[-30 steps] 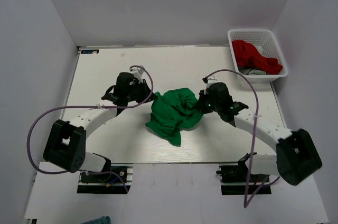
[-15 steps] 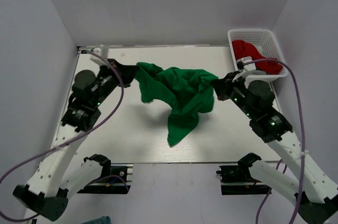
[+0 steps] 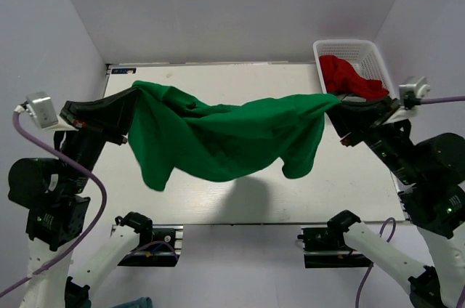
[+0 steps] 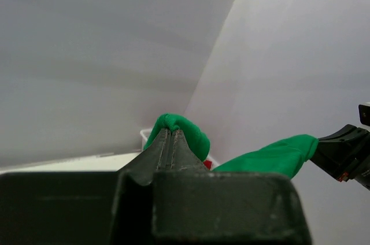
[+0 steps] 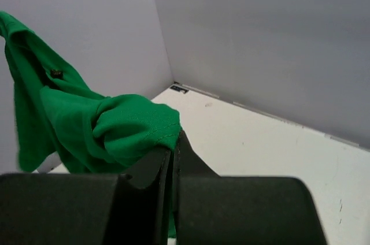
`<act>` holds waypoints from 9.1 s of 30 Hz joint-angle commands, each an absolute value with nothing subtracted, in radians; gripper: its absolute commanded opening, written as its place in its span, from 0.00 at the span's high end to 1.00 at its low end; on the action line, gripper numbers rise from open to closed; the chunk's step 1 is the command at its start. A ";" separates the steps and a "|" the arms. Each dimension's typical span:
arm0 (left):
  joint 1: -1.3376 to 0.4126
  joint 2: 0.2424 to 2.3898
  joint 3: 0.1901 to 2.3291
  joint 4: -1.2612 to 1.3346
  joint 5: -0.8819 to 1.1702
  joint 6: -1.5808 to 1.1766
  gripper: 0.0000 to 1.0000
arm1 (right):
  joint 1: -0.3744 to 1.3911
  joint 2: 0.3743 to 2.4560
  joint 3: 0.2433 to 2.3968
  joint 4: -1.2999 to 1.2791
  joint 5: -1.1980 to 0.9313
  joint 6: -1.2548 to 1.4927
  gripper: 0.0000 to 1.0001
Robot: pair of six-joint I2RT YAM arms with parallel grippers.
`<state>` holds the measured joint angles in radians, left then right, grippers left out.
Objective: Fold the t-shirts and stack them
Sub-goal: Flatten out the tshirt, then grap the side of the flattened tshirt closest away from the robot with both arms, then fold the flattened tshirt in 1/3 of the way
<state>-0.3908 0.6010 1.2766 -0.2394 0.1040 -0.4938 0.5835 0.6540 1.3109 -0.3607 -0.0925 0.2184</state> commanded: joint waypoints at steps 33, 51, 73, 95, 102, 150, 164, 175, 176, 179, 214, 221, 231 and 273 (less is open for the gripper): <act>-0.299 1.540 1.234 -0.569 -0.445 -0.678 0.00 | 0.469 1.728 1.503 -0.329 0.146 0.225 0.10; -0.321 1.917 1.420 -0.270 0.021 -0.492 0.00 | 0.428 1.365 0.801 -0.261 0.271 0.506 0.10; -0.302 2.210 1.603 -0.262 -0.018 -0.554 0.00 | 0.338 1.571 0.828 -0.221 0.219 0.489 0.10; -0.077 2.229 1.635 -0.563 -0.255 -0.739 0.00 | 0.348 1.971 1.288 -0.256 0.011 0.365 0.10; -0.067 2.247 1.742 -0.529 -0.126 -0.672 0.00 | 0.353 2.006 1.438 -0.314 -0.008 0.318 0.10; -0.098 1.002 0.446 -0.770 -0.118 -1.066 0.23 | 0.354 1.118 0.747 -0.327 0.095 0.534 0.10; -0.098 1.083 0.449 -0.724 -0.215 -1.071 0.56 | 0.353 0.973 0.626 -0.584 0.098 0.554 0.10; -0.098 1.120 0.428 -0.629 -0.175 -1.025 1.00 | 0.356 1.029 0.549 -0.643 0.023 0.578 0.10; -0.098 1.120 0.419 -0.618 -0.175 -1.025 1.00 | 0.357 1.035 0.543 -0.634 0.011 0.577 0.10; -0.098 1.088 0.419 -0.618 -0.156 -1.006 1.00 | 0.365 1.074 0.529 -0.588 -0.034 0.594 0.12; -0.098 1.090 0.730 -0.428 0.017 -0.894 1.00 | 0.354 1.239 0.804 -0.508 0.029 0.618 1.00; -0.089 1.322 0.940 -0.399 -0.015 -0.882 1.00 | 0.342 1.324 1.000 -0.511 0.155 0.609 1.00; -0.080 1.633 1.299 -0.433 -0.046 -0.871 1.00 | 0.290 1.512 1.222 -0.529 0.215 0.584 1.00; -0.098 0.933 0.655 -0.529 -0.223 -0.966 1.00 | 0.199 0.993 0.571 -0.532 -0.101 0.594 1.00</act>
<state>-0.0948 1.0080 0.6975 -0.4606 -0.2104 -0.9417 0.1993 1.0565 0.5938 -0.5220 -0.0826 0.6003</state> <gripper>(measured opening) 0.009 0.014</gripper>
